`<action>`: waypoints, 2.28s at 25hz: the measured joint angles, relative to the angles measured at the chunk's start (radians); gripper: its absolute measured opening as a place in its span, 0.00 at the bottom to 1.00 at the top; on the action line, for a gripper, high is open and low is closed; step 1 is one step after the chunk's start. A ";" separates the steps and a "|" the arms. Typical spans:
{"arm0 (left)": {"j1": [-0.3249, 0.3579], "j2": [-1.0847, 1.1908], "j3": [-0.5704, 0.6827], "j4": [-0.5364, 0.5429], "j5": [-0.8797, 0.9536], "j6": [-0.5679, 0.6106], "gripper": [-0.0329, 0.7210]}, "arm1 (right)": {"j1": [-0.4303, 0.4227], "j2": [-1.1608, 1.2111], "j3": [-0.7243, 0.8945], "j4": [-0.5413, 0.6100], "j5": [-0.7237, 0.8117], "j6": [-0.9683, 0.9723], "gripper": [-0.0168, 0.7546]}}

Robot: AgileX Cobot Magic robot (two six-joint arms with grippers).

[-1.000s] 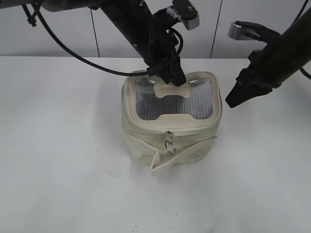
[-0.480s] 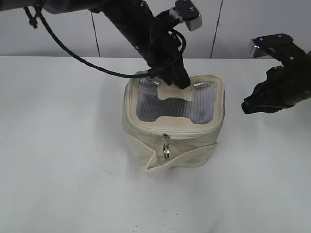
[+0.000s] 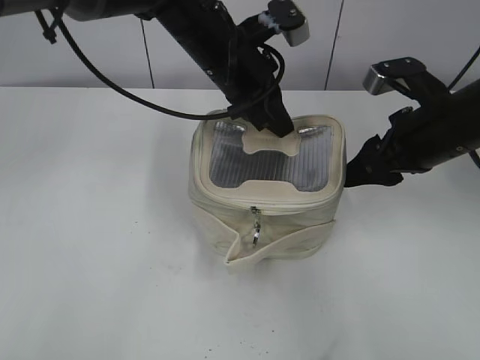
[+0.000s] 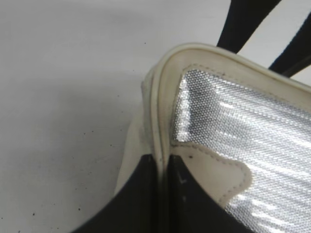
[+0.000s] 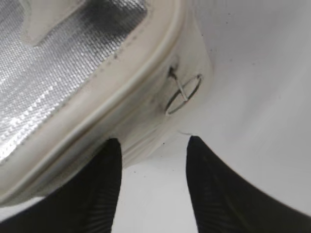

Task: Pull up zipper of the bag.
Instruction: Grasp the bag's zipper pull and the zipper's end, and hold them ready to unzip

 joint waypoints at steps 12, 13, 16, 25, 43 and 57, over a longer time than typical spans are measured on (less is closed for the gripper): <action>0.006 0.000 0.000 -0.002 0.005 0.000 0.10 | -0.003 0.062 0.000 0.250 -0.086 -0.308 0.52; 0.006 0.000 0.000 -0.001 0.005 0.000 0.10 | -0.005 0.075 0.000 0.285 -0.088 -0.360 0.52; 0.009 0.000 0.000 0.002 0.005 0.000 0.10 | -0.010 0.116 -0.004 0.411 -0.107 -0.490 0.50; 0.009 0.000 0.000 0.001 0.004 0.000 0.10 | -0.006 0.154 -0.029 0.499 -0.121 -0.506 0.03; 0.003 0.002 0.000 -0.006 -0.017 -0.083 0.10 | 0.000 -0.007 -0.022 -0.027 0.000 0.180 0.03; -0.001 0.004 0.004 0.001 -0.036 -0.163 0.11 | 0.077 -0.138 0.120 -0.137 0.090 0.332 0.03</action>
